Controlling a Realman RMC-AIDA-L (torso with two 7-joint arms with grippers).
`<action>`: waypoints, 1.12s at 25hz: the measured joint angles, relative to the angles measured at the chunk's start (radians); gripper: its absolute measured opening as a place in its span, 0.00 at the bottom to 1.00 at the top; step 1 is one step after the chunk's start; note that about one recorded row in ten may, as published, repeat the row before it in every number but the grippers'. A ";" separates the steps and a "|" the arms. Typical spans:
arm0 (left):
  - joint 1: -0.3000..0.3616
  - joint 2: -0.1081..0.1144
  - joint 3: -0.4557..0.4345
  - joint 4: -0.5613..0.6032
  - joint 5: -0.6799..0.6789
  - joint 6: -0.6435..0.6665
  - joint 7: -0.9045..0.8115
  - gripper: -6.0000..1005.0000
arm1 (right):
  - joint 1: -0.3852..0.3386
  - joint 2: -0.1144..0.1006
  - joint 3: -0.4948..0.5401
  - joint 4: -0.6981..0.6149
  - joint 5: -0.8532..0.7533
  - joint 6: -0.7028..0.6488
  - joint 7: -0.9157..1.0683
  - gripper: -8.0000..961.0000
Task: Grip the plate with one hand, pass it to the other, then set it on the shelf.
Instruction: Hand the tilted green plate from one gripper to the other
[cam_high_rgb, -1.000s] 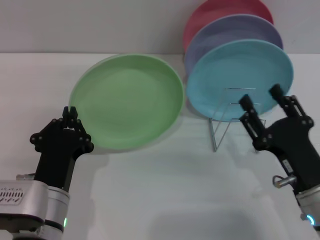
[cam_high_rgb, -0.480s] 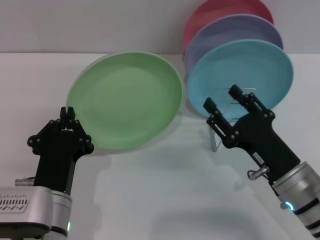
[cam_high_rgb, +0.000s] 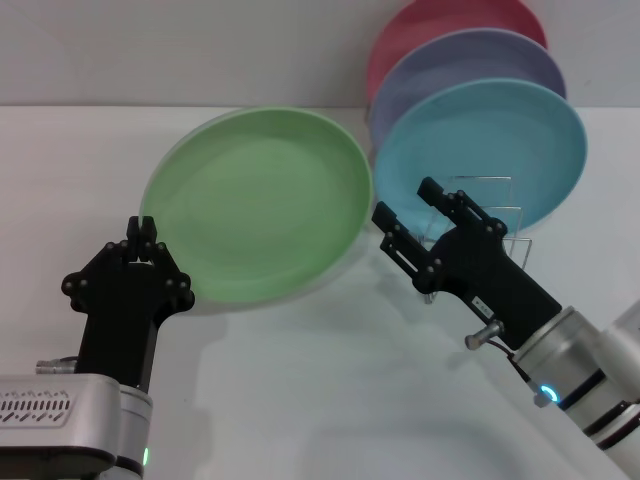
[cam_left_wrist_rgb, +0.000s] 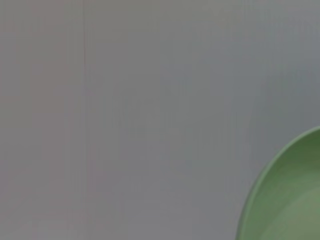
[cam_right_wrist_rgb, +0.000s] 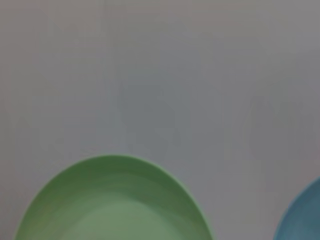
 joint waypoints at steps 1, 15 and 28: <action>0.000 0.000 0.001 0.000 -0.002 0.002 0.002 0.04 | 0.007 0.003 0.002 -0.002 0.000 0.012 0.001 0.68; -0.011 0.000 0.002 0.008 -0.017 0.002 0.049 0.04 | 0.058 0.009 0.006 -0.019 -0.001 0.079 -0.006 0.68; -0.020 0.000 0.002 0.008 -0.017 -0.002 0.051 0.04 | 0.082 0.010 0.019 -0.046 -0.025 0.130 -0.010 0.66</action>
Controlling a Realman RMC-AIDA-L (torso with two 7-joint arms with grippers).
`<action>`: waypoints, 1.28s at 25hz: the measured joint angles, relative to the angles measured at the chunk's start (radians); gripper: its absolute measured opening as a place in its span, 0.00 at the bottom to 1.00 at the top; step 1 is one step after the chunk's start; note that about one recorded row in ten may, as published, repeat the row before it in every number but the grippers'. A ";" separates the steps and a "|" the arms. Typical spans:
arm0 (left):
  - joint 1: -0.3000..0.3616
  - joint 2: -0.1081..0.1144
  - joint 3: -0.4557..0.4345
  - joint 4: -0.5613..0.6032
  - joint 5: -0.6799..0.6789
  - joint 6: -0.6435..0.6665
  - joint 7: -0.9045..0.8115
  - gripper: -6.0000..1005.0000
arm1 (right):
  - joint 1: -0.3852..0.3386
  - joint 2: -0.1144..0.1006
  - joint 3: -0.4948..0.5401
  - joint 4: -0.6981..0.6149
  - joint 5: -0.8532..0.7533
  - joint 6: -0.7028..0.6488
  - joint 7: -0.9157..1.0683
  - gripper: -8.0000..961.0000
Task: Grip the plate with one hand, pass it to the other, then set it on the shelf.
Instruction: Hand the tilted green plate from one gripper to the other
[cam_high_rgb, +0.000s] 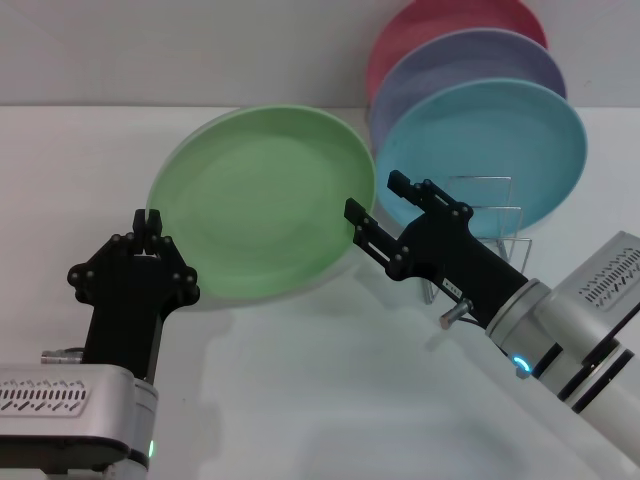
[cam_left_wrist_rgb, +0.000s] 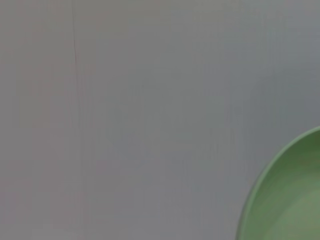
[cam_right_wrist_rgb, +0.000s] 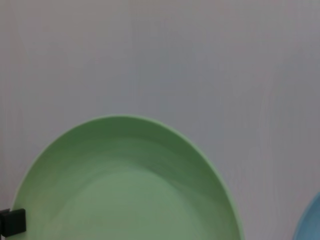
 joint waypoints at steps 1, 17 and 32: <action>0.000 0.000 0.002 0.000 0.000 0.000 0.002 0.04 | 0.002 0.000 0.001 -0.002 0.000 0.002 0.000 0.66; -0.009 0.000 0.013 0.003 -0.026 0.007 0.015 0.04 | 0.013 0.004 0.010 -0.006 0.000 0.009 -0.001 0.64; -0.009 0.000 0.012 0.001 -0.028 0.007 0.016 0.04 | 0.008 0.006 0.016 -0.005 0.000 0.004 -0.001 0.44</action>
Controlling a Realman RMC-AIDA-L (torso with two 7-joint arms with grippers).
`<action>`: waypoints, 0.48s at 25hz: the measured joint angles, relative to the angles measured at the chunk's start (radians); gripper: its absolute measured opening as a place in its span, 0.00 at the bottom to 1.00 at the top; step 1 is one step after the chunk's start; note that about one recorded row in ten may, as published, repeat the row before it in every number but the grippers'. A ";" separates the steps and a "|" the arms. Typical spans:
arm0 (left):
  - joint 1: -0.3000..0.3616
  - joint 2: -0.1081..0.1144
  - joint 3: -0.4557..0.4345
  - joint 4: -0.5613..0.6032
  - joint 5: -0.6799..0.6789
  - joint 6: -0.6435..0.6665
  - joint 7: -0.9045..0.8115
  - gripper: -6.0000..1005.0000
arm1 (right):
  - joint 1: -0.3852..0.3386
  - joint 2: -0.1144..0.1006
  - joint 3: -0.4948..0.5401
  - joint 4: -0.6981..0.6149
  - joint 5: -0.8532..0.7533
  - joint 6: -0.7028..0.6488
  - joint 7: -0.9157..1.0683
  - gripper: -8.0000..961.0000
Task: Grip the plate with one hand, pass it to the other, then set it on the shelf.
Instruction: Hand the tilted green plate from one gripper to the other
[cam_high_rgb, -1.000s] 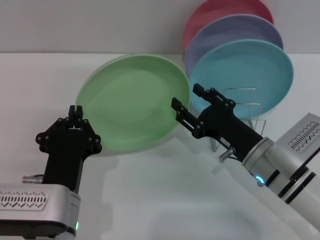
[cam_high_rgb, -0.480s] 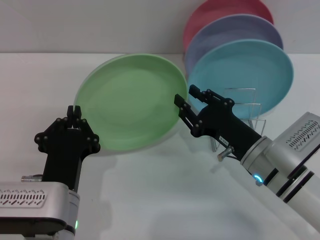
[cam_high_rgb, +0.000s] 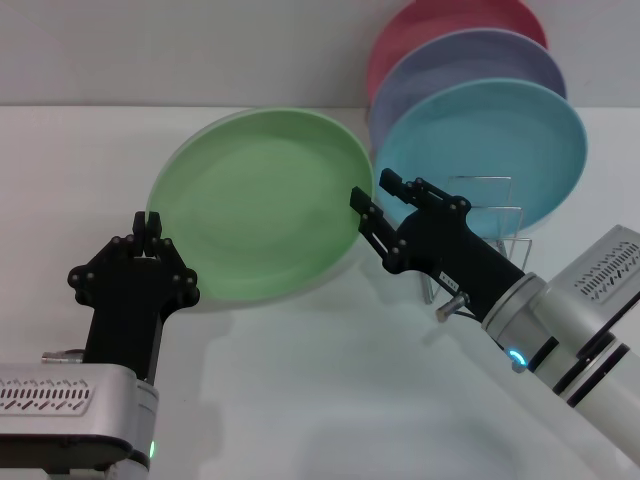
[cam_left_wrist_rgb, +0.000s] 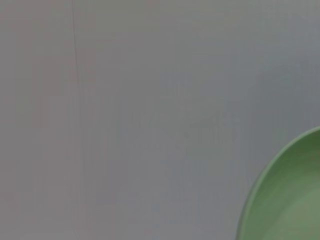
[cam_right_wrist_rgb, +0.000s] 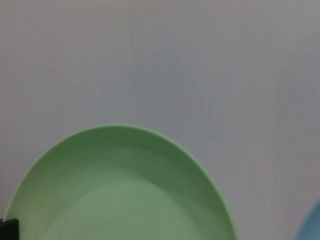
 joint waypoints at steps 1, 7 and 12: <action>0.000 0.000 0.000 0.000 0.000 0.000 0.000 0.04 | 0.000 0.000 0.005 0.000 0.000 0.002 0.000 0.44; 0.000 0.000 0.000 0.000 0.000 0.000 0.005 0.04 | 0.000 0.000 0.009 0.000 0.000 0.004 0.000 0.43; 0.000 0.000 0.000 0.000 0.000 0.000 0.012 0.04 | 0.003 0.000 0.009 0.000 0.000 0.005 0.000 0.43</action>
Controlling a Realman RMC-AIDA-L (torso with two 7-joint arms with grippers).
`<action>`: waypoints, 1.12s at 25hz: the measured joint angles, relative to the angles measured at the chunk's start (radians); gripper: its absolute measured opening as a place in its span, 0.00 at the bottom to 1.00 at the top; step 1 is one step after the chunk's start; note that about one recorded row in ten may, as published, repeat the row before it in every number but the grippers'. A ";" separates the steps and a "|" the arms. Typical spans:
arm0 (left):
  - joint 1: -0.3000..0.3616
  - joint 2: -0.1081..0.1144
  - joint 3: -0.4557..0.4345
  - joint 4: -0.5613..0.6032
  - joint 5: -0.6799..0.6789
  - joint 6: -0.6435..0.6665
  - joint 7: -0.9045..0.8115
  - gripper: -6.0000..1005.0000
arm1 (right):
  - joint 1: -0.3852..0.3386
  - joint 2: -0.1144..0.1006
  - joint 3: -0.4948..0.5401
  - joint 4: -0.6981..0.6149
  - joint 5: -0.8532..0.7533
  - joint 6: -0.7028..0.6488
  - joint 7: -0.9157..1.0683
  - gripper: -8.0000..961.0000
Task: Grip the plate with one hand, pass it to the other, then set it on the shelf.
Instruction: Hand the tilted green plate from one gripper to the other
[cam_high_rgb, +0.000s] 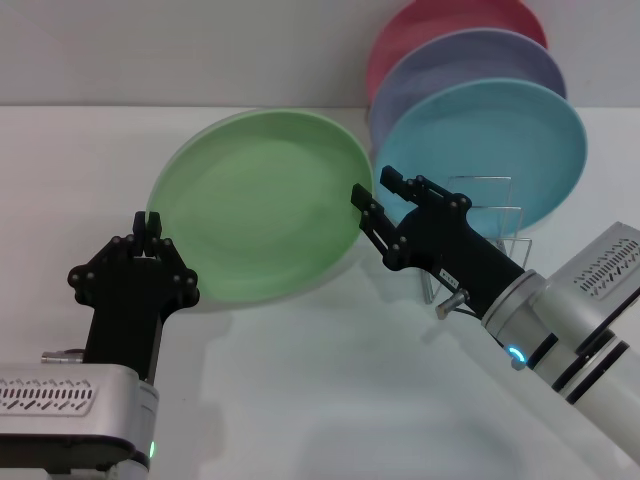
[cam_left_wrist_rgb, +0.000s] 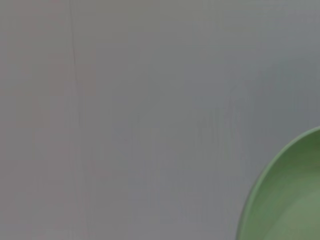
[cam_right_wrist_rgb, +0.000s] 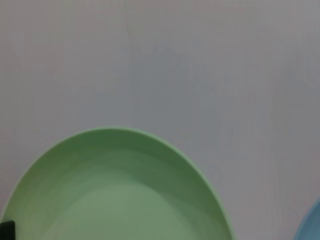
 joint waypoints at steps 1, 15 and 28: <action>0.000 0.000 0.000 0.000 0.000 0.000 0.004 0.04 | 0.000 0.000 0.000 0.000 0.000 0.000 0.000 0.43; -0.002 0.000 -0.001 0.022 -0.003 0.005 0.071 0.04 | 0.013 0.000 0.000 -0.005 -0.001 0.017 0.000 0.28; -0.009 0.000 0.003 0.057 -0.052 0.015 0.138 0.04 | 0.025 0.000 0.004 -0.015 -0.002 0.030 -0.001 0.27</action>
